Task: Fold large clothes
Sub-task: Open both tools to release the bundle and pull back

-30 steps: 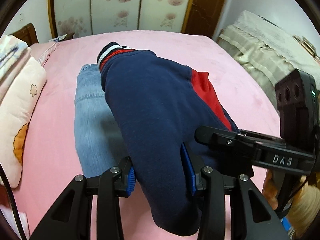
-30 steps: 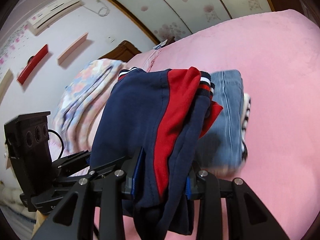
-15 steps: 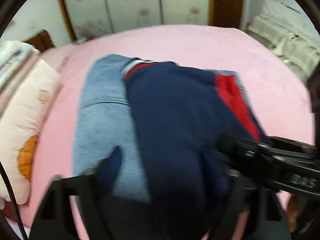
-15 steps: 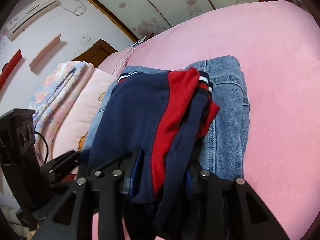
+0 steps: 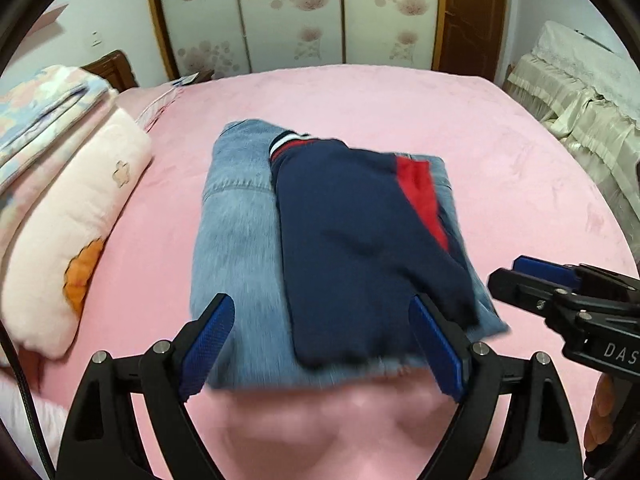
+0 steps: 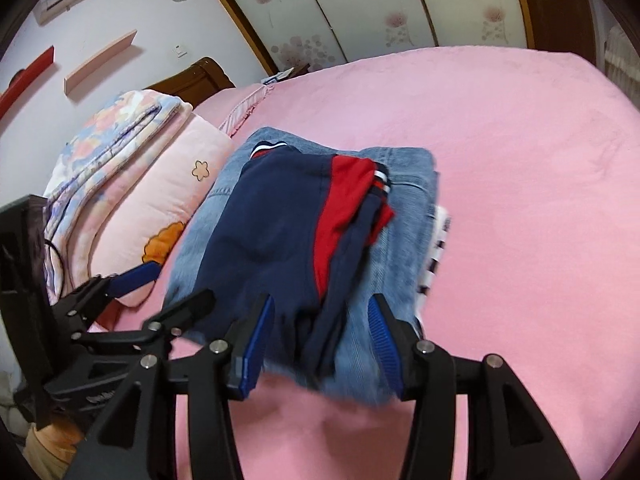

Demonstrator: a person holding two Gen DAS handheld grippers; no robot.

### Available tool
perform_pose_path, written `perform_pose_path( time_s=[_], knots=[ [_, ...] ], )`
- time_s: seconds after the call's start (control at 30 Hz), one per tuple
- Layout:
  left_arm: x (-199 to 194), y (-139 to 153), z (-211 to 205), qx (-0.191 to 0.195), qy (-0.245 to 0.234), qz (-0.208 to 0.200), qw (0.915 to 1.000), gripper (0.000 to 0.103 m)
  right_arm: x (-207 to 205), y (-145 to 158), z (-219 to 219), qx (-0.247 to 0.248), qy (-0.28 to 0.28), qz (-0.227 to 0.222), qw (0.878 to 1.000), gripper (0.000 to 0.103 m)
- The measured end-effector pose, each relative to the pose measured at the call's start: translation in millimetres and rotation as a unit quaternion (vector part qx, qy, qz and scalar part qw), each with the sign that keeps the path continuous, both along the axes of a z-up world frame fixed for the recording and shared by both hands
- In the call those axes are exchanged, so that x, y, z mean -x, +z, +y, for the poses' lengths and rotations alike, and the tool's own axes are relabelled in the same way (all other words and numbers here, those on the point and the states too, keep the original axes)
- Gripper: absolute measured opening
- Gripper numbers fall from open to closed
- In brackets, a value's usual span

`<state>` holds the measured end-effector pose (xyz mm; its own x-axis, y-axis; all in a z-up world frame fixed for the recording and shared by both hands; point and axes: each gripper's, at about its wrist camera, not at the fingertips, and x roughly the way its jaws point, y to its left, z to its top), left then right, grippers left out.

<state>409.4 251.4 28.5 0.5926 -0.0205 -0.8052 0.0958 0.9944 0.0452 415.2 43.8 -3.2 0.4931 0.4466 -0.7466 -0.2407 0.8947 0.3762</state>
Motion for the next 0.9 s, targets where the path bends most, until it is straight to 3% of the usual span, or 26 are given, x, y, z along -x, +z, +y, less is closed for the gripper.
perform_pose_path(
  time_s=[0.13, 0.53, 0.8, 0.9],
  knots=[
    [41, 20, -15, -0.015, -0.005, 0.002, 0.9999, 0.088, 39, 20, -15, 0.021, 0.004, -0.003, 1.000, 0.049],
    [157, 73, -57, 0.011, 0.000, -0.012, 0.9999, 0.088, 160, 76, -67, 0.046, 0.000, -0.022, 0.999, 0.049],
    [243, 94, -93, 0.056, -0.011, -0.027, 0.9980, 0.088, 245, 92, -112, 0.065, -0.021, -0.038, 0.997, 0.049],
    [274, 97, -110, 0.053, -0.008, -0.033, 0.9980, 0.088, 271, 94, -129, 0.070, -0.034, -0.048, 0.996, 0.049]
  ],
)
